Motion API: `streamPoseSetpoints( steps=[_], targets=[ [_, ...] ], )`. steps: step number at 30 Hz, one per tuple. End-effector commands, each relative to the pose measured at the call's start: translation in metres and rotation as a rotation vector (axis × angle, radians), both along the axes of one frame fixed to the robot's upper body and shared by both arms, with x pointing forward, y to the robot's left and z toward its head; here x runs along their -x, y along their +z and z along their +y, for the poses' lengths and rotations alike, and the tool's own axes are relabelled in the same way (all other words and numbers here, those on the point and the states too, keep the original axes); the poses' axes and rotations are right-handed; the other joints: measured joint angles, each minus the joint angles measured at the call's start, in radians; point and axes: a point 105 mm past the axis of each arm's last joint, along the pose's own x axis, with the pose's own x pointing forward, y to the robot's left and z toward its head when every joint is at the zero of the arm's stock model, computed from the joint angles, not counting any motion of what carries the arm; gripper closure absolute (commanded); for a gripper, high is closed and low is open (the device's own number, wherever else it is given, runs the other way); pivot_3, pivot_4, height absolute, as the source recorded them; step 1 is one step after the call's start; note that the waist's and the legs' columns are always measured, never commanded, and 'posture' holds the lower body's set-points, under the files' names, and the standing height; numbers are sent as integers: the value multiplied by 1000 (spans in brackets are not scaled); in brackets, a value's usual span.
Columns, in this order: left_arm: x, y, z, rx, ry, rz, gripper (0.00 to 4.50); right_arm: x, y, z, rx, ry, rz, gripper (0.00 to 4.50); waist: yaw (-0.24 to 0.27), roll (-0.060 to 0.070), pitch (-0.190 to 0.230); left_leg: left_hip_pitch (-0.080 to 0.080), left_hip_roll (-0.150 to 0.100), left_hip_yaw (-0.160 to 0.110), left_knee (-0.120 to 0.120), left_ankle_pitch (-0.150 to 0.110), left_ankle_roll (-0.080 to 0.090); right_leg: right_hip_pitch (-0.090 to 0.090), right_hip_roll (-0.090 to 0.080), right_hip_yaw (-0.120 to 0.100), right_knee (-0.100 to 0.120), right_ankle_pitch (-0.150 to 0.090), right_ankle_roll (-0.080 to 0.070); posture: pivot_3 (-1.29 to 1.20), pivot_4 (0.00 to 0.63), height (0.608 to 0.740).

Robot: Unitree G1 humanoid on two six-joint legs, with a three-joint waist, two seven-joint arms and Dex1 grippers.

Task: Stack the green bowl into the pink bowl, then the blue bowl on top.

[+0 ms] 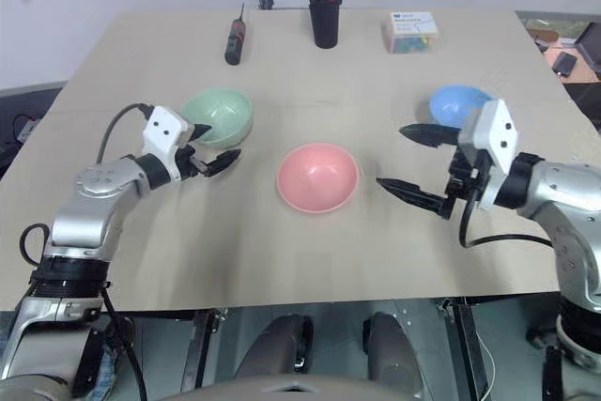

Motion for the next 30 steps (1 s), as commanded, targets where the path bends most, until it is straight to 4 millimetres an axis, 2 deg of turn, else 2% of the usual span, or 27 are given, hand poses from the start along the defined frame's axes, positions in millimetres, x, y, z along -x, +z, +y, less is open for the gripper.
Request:
streamPoseSetpoints(
  steps=[1,5,8,9,10,11,15,16,17,20,25,30],
  targets=[
    [-9,9,4,-63,-15,-42,179,5,13,-10,25,-38,-87,80,-2,0,0,0,0,0,0,0,0,0,0,0,0,0,0,0,150,740],
    [-16,-1,1,-99,-33,-10,179,4,14,-12,24,-55,-99,80,-3,0,0,0,0,1,0,0,0,0,1,0,0,0,0,0,150,740],
    [-20,-4,-2,-135,-53,-6,966,5,13,-11,20,-56,-101,0,0,0,0,0,0,0,1,0,0,0,1,0,0,0,0,0,150,740],
    [-22,-4,-2,-140,-58,-5,1350,4,12,-11,20,-57,-100,0,0,0,0,0,0,0,1,0,0,0,1,0,0,0,0,0,150,740],
    [-23,-4,-2,-143,-61,-5,1522,4,12,-12,17,-61,-99,0,1,0,0,0,0,0,1,0,0,0,1,0,0,0,0,0,150,740],
    [-24,-3,-2,-142,-65,-4,2053,3,13,-12,9,-66,-101,0,0,0,0,0,0,0,1,0,0,0,1,0,0,0,0,0,150,740],
    [-24,-5,-3,-152,-89,-5,3626,4,15,-14,-1,-67,-101,0,-1,0,0,0,0,0,2,0,0,0,1,0,1,0,0,0,150,740],
    [-24,-6,-3,-152,-91,-4,4307,4,15,-14,0,-66,-101,0,-2,0,0,0,0,0,2,0,0,0,1,0,1,0,0,0,150,740],
    [-24,-6,-3,-151,-94,-5,4450,5,15,-13,2,-64,-100,0,-1,-1,0,0,0,0,2,0,0,0,1,0,1,0,0,0,150,740],
    [-24,-5,-7,-144,-119,-6,4450,4,15,-13,1,-65,-98,0,-1,0,0,0,0,0,2,0,0,0,1,0,1,0,0,0,150,740],
    [-22,5,-29,-147,-232,-46,4450,3,10,-13,0,-70,-91,0,1,0,0,0,0,0,4,0,1,1,1,0,3,0,0,0,150,740],
    [-8,40,-78,-202,-489,-153,4450,4,6,-11,6,-53,-79,0,2,-2,1,-1,-1,-1,6,0,1,1,1,-1,4,0,0,0,150,740]
  ],
)
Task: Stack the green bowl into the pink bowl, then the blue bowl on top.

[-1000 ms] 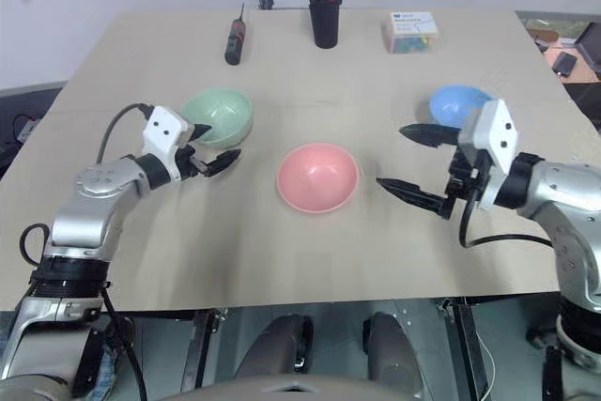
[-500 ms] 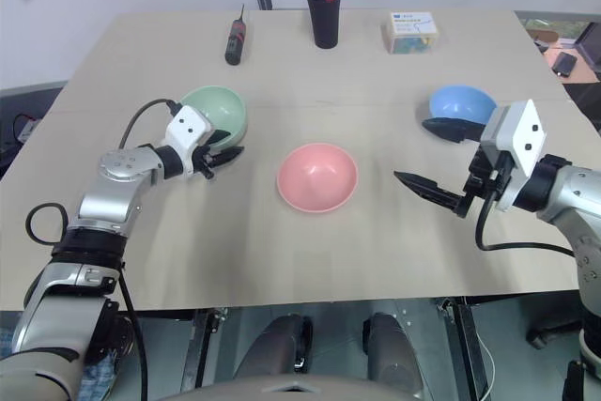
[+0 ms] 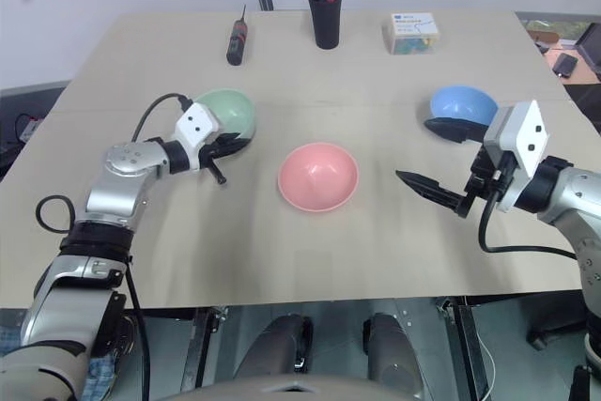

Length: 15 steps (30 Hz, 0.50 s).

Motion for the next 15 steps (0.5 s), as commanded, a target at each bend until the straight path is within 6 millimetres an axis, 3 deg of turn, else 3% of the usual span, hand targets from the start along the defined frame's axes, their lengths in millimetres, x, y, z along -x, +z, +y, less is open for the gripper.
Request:
streamPoseSetpoints(
  steps=[1,9,15],
  targets=[
    [16,46,-41,-57,-248,-163,4450,4,3,4,18,25,-27,0,-2,0,0,0,0,0,0,0,0,0,0,0,0,0,0,0,150,740],
    [66,57,-93,-189,-666,-202,4450,4,1,2,36,48,-27,0,-8,0,0,1,1,1,0,0,0,0,1,2,0,0,0,0,150,740],
    [91,46,-103,-261,-847,-154,4450,4,1,0,41,43,-33,0,-7,0,0,1,1,1,0,0,1,0,2,2,0,0,0,0,150,740]
  ],
)
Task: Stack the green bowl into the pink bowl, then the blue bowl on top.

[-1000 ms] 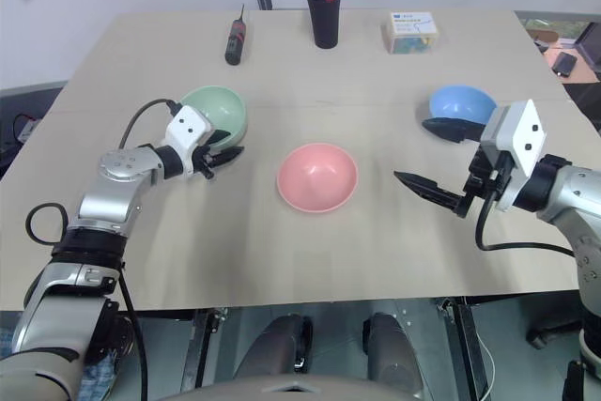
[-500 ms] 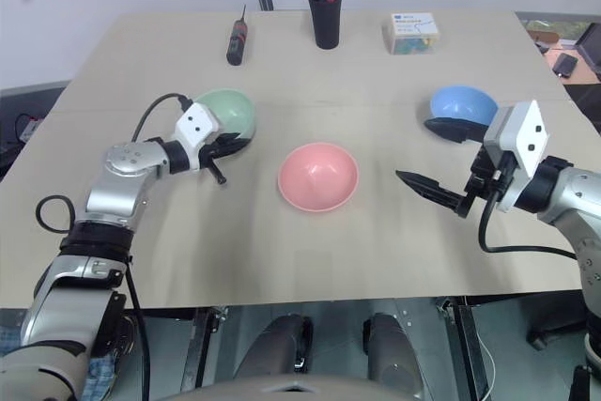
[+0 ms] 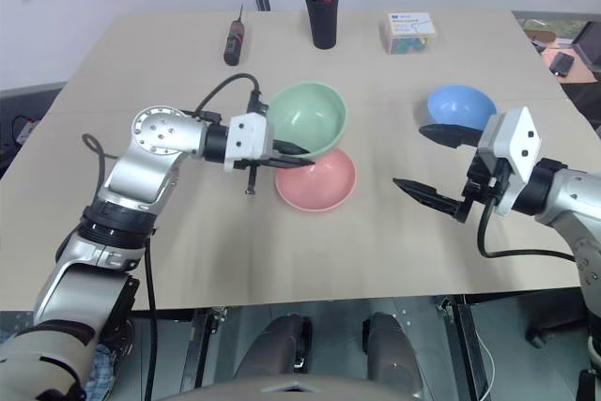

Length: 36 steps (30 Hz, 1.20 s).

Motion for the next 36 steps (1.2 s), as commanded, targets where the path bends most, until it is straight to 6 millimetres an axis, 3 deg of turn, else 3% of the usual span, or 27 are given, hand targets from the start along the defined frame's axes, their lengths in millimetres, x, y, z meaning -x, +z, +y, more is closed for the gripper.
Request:
streamPoseSetpoints(
  steps=[1,6,9,15,20,24,29,36],
  targets=[
    [21,4,-9,-45,-149,-27,4450,4,8,1,10,8,-47,0,0,0,0,0,0,0,0,0,0,0,0,0,0,0,0,0,150,740],
    [33,0,-12,-35,-247,-30,4450,3,9,-1,10,-4,-57,0,0,0,0,0,1,0,0,0,0,0,0,0,0,0,0,0,150,740],
    [36,1,-11,-29,-264,-30,3578,3,9,-2,12,-6,-59,0,0,0,0,0,1,0,0,0,0,0,0,0,0,0,0,0,150,740],
    [39,3,-10,33,-244,-6,1278,3,8,-2,11,-6,-59,0,0,0,0,0,1,0,1,0,0,0,1,0,0,0,0,0,150,740],
    [37,19,-3,202,-212,40,1200,-4,7,-7,28,-33,-61,0,0,0,0,0,2,0,1,0,0,0,1,0,1,0,0,0,150,740],
    [19,47,16,495,-81,131,1200,-33,2,-27,72,-180,-63,0,-1,0,0,1,2,0,2,0,0,0,1,0,2,0,0,0,150,740],
    [8,45,51,633,109,273,1200,-73,-2,-53,173,-314,-78,0,-22,0,0,3,3,1,2,0,0,0,2,2,3,0,0,0,150,740],
    [-5,50,79,753,288,199,1200,-111,-11,-71,213,-349,-33,0,-22,0,0,2,3,2,2,1,-2,0,1,2,2,0,0,0,150,740]
  ],
)
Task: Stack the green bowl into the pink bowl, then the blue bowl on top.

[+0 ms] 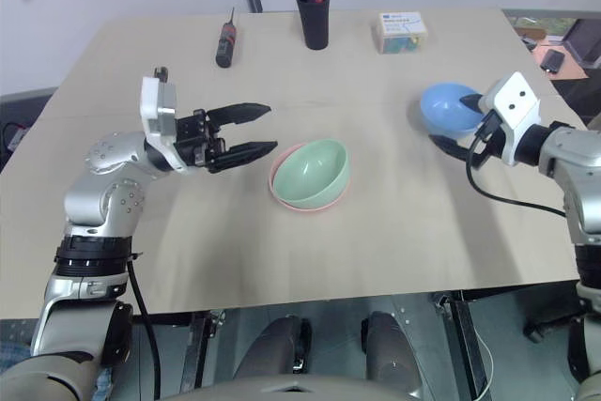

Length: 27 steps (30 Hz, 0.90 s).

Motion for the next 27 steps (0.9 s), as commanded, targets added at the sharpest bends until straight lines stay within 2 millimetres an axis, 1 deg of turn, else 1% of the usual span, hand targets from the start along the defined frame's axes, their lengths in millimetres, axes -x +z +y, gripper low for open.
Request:
streamPoseSetpoints(
  steps=[1,4,9,12,15,17,20,21,23,24,27],
  targets=[
    [3,15,17,68,75,-56,1200,-17,-3,-8,46,-2,5,0,0,0,0,0,0,0,0,0,0,0,0,0,0,0,0,0,150,740],
    [7,6,23,49,92,-46,1200,-34,-14,-12,71,-11,48,0,-6,0,0,0,0,1,-1,0,0,-1,0,1,-1,0,0,0,150,740],
    [11,-12,33,20,122,-15,1200,-64,-33,-8,138,-45,118,0,-9,1,0,0,1,3,-2,0,0,-2,0,2,0,0,0,0,150,740],
    [12,-15,35,18,138,-23,1200,-75,-46,-8,206,-93,159,0,-11,1,0,0,1,2,-2,0,-1,-2,0,2,0,0,0,0,150,740],
    [15,-13,37,32,155,-39,1140,-82,-52,-2,240,-101,178,809,-7,1,0,0,0,2,-3,0,-1,-2,0,2,-1,0,0,0,150,740],
    [17,-13,40,31,169,-45,1140,-84,-51,2,254,-93,174,1735,-7,1,0,-1,0,2,-3,0,-1,-2,-1,2,-2,0,0,0,150,740],
    [19,-12,42,33,184,-52,1140,-85,-49,7,249,-78,167,2773,-8,1,0,-2,0,3,-3,0,-1,-3,-1,3,-1,0,0,0,150,740],
    [20,-12,43,32,185,-53,1140,-85,-49,8,251,-72,165,3197,-7,1,0,-1,0,2,-3,0,-1,-3,-1,2,-1,0,0,0,150,740],
    [21,-12,43,29,186,-54,1140,-85,-48,10,252,-61,165,4209,-8,1,0,-1,0,2,-3,0,-1,-3,-1,2,0,0,0,0,150,740],
    [21,-12,43,28,187,-54,1140,-85,-48,10,256,-52,162,4439,-9,1,0,-1,0,3,-3,0,-1,-3,-1,3,0,0,0,0,150,740],
    [21,-12,43,24,184,-56,1140,-83,-41,16,262,2,136,4439,-18,1,0,-1,1,3,-3,0,-1,-3,0,3,0,0,0,0,150,740]
  ],
)
